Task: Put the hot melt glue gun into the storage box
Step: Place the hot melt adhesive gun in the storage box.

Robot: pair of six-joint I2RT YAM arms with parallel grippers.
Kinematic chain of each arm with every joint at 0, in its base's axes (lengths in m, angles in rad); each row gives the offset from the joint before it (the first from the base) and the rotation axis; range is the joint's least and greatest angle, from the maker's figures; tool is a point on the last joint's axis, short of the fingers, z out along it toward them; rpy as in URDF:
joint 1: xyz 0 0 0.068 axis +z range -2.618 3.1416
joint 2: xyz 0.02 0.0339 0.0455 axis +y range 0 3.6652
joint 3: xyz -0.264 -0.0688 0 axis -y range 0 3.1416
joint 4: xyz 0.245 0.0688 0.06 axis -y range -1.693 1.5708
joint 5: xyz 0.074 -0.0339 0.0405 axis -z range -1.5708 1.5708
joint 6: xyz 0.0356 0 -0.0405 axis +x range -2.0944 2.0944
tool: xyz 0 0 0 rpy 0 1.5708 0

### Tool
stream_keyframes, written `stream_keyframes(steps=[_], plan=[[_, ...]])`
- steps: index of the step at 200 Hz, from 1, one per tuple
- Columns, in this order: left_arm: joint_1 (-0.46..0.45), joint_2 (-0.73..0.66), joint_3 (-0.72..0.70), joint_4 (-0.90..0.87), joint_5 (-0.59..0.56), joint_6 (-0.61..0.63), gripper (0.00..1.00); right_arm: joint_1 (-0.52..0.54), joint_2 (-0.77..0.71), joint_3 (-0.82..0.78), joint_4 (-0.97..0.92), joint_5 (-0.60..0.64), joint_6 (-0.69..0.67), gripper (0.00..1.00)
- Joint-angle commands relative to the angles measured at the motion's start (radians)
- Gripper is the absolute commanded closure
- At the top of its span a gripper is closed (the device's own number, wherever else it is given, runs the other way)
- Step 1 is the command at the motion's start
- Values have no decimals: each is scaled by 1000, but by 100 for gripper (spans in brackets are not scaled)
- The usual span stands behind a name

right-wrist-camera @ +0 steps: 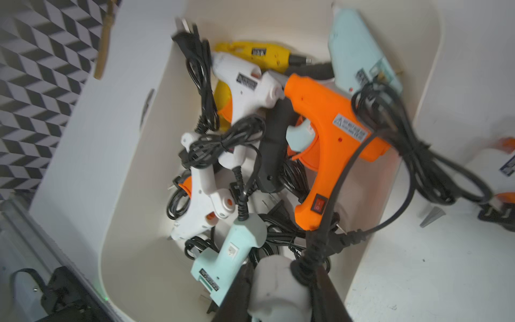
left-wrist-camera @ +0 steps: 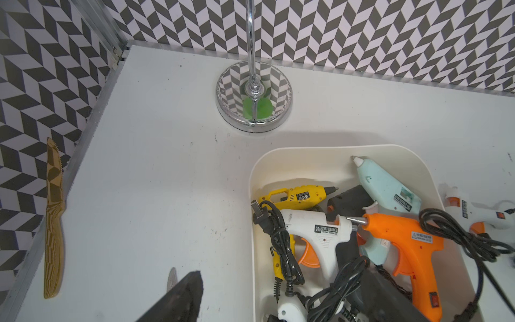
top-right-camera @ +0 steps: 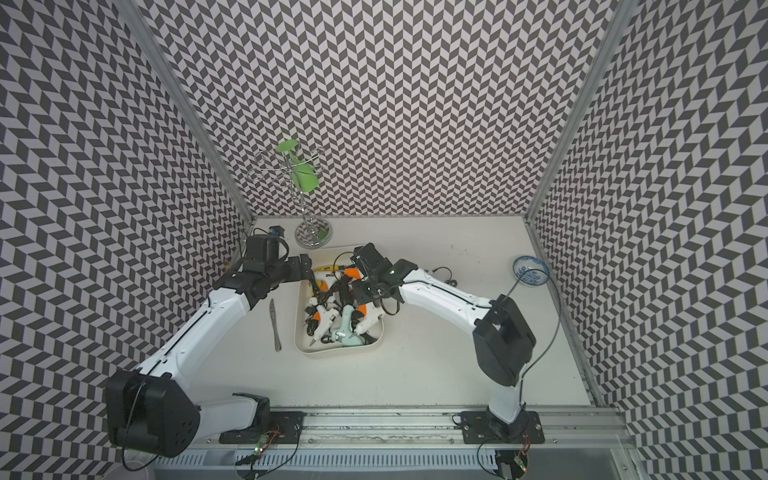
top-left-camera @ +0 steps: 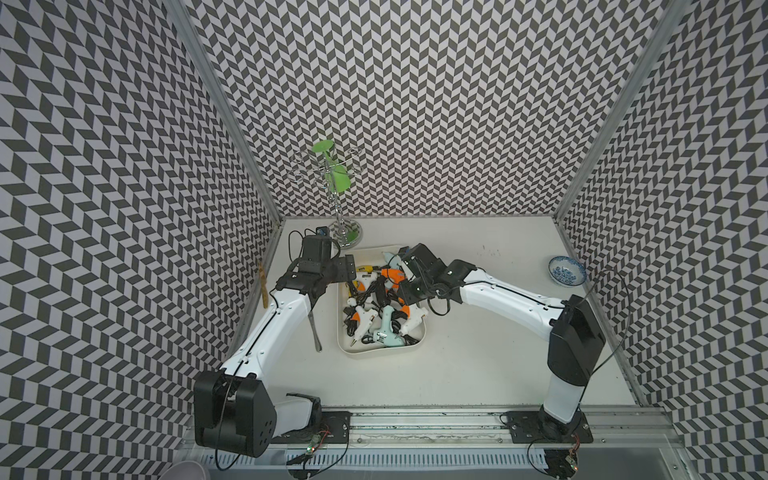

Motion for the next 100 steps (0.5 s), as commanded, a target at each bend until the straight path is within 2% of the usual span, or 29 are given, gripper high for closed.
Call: stream_keyframes(steps=[1, 29, 64, 100], plan=[[8, 11, -8, 11, -2, 15, 7, 37, 3, 27, 109, 35, 13, 100], [13, 19, -12, 16, 1, 19, 7, 72, 14, 144, 13, 134, -14, 100], [27, 55, -30, 15, 1, 20, 7, 104, -10, 308, -36, 161, -44, 100], [47, 57, -53, 26, 1, 7, 7, 135, -5, 322, 21, 138, -61, 100]])
